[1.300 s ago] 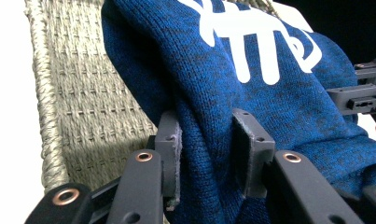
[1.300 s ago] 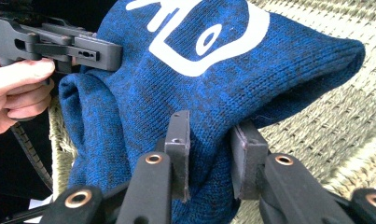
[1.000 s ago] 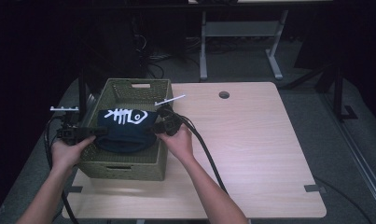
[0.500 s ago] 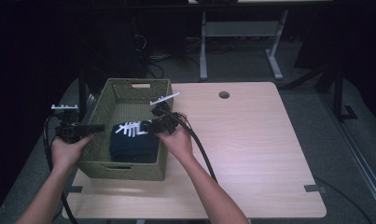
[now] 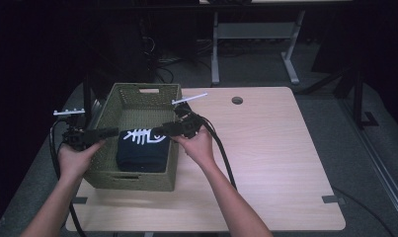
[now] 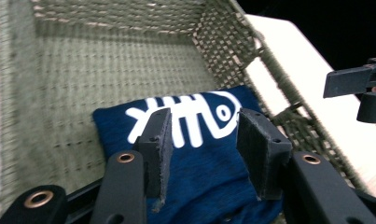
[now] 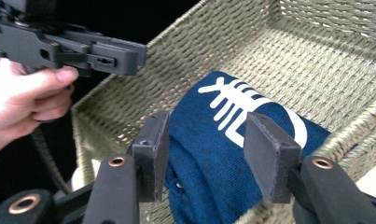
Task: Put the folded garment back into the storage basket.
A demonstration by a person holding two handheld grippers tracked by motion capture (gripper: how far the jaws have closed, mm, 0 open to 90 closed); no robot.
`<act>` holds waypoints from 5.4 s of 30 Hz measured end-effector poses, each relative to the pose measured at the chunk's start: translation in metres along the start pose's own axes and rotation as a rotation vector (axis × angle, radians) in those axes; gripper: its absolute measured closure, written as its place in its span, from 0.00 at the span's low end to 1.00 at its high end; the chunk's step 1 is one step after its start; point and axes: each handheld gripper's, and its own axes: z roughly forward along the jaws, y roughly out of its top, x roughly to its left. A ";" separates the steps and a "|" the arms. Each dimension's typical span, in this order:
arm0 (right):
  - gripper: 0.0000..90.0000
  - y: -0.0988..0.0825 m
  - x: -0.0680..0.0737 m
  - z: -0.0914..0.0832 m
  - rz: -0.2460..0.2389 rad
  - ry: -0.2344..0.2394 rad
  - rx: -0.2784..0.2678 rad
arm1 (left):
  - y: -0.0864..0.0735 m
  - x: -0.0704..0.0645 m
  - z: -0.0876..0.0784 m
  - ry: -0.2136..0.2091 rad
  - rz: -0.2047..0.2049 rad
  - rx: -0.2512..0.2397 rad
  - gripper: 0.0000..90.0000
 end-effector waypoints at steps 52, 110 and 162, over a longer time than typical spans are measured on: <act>0.40 -0.065 -0.072 -0.133 0.058 0.049 -0.132 | 0.004 -0.108 0.062 -0.232 0.072 -0.024 0.34; 0.36 -0.118 -0.112 -0.224 0.122 -0.107 -0.170 | 0.004 -0.193 0.105 -0.373 0.195 0.012 0.26; 0.32 -0.212 -0.122 -0.262 0.175 -0.194 -0.160 | -0.074 -0.233 0.131 -0.425 0.318 0.068 0.23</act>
